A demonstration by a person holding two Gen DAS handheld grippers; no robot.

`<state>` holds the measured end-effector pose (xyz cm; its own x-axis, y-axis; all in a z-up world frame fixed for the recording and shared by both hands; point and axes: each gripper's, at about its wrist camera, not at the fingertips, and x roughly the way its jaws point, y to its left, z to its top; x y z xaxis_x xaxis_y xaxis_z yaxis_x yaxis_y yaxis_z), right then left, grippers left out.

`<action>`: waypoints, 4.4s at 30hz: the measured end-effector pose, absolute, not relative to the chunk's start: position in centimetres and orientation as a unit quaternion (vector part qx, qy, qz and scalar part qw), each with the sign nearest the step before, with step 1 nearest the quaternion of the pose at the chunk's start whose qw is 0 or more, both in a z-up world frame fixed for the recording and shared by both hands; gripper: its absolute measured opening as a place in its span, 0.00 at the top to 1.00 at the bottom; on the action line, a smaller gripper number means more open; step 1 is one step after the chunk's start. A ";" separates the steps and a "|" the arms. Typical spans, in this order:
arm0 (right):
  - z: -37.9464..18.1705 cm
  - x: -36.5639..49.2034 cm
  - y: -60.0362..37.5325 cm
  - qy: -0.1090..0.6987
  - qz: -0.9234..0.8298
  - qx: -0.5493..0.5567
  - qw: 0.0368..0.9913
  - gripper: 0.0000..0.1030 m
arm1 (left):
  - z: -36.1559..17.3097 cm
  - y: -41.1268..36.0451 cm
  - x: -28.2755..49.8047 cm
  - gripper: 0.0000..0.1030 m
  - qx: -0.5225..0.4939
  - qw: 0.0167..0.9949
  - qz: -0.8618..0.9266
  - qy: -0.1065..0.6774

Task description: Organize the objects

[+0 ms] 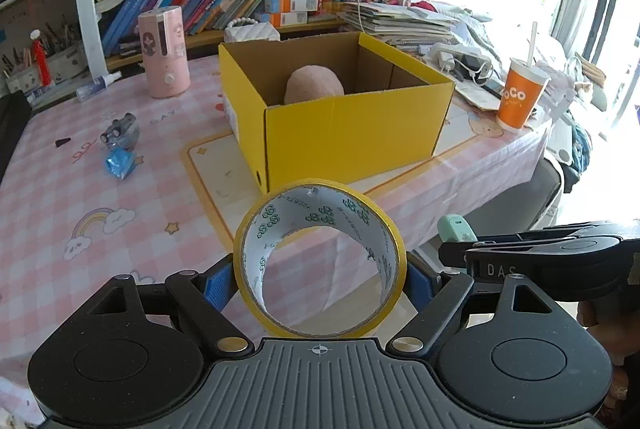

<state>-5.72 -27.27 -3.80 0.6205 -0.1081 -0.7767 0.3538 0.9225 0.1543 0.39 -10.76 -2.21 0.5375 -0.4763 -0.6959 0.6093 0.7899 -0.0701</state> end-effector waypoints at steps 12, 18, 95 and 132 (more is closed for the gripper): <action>-2.6 -2.3 -30.9 0.397 -0.115 0.132 0.901 0.77 | -0.6 -13.9 3.0 0.18 0.079 0.892 -0.304 0.327; -0.4 0.4 -33.5 0.357 -0.109 0.109 0.921 0.78 | 1.0 -16.3 5.7 0.18 0.074 0.907 -0.292 0.294; -3.7 20.0 -39.0 0.451 0.068 -0.017 0.890 0.77 | -2.2 -25.0 15.2 0.14 0.129 0.914 -0.209 0.323; 0.3 3.5 -34.4 0.349 -0.110 0.097 0.926 0.64 | -0.6 -13.4 5.4 0.08 0.076 0.929 -0.206 0.299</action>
